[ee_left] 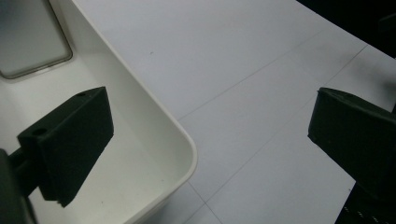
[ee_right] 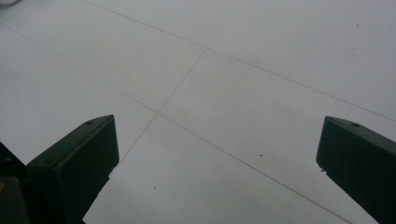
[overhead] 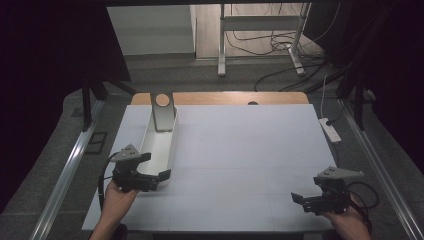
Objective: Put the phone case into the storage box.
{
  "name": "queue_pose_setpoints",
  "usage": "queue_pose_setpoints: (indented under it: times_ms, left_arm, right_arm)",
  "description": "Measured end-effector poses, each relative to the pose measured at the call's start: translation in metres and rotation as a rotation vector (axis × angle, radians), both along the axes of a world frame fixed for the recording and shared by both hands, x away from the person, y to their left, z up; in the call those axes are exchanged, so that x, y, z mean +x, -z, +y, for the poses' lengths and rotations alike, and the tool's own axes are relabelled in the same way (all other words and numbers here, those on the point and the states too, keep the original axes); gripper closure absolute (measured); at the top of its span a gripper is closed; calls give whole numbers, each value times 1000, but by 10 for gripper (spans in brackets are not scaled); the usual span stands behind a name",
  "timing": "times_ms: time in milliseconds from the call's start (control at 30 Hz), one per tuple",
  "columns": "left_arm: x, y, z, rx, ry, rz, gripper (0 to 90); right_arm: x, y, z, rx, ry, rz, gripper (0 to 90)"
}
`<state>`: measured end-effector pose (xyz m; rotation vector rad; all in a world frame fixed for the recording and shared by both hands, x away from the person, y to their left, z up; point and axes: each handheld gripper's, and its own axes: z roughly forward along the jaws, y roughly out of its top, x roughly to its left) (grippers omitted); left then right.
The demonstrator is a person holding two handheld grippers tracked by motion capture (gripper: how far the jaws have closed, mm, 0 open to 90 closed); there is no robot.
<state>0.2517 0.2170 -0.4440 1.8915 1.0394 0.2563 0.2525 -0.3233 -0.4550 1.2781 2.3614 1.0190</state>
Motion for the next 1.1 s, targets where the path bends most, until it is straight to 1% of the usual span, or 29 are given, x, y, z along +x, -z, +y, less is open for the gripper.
queue_pose_setpoints:
  times_ms: [400,533,733,900,1100]
  left_arm:
    - [-12,4,5,-3,-12,12,9]
    - [-17,6,7,5,-20,11,8]
    - [-24,10,13,9,-43,14,5]
    - [-30,12,19,3,-58,14,5]
    - [-38,14,23,16,-75,10,3]
  right_arm:
    - [0,0,0,0,-1,-2,0]
    - [0,0,0,0,-1,-3,0]
    - [-1,0,0,0,-1,-4,0]
    - [-1,0,0,0,0,-6,0]
    - [-1,0,0,-2,1,-6,0]
